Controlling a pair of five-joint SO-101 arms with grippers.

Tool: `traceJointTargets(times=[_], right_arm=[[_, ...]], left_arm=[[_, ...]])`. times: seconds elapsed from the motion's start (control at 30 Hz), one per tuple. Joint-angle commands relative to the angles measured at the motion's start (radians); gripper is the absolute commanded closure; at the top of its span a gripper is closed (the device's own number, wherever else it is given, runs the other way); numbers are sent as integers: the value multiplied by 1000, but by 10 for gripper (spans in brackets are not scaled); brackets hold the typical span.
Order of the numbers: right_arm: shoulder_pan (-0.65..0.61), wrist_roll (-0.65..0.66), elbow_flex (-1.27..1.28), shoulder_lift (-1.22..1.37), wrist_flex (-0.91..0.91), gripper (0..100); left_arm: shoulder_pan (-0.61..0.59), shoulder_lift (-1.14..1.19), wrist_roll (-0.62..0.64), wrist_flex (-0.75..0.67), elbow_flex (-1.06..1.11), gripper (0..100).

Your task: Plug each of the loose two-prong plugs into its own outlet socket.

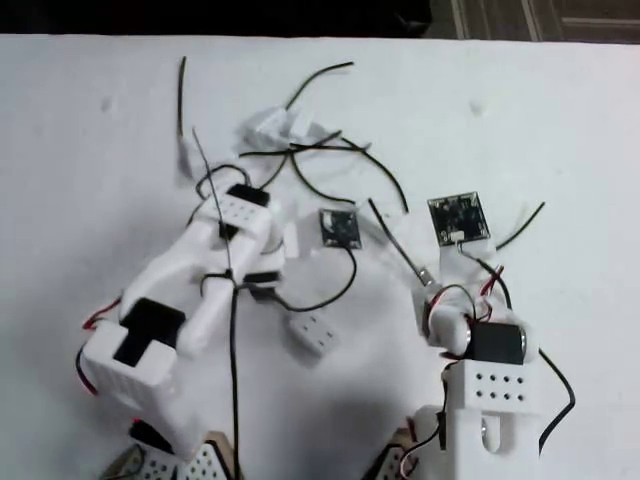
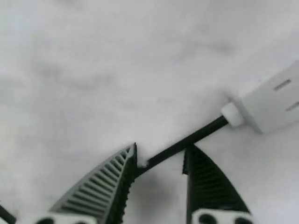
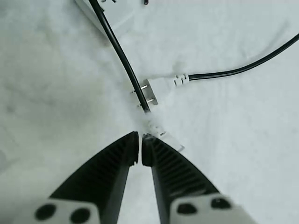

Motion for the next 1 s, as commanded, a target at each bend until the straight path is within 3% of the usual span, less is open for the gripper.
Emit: traceJointTargets(times=[0.0, 0.17, 0.43, 0.53, 0.8, 0.97], right_arm=[[12, -9, -6, -1, -16, 979], [12, -9, -6, -1, -16, 980], [12, -9, -6, -1, -16, 980], [12, -9, -6, -1, -16, 980], [7, -9, -6, -1, -15, 980], [5, -9, -6, -1, -15, 980]], left_arm=[[2, -4, 17, 80, -41, 978], [-24, -5, 101, 210, -40, 977], [-119, -5, 396, 219, -38, 977], [-160, -28, 434, 195, -2, 977], [-240, -492, 443, 14, 404, 977], [-199, -794, 463, -21, 641, 960]])
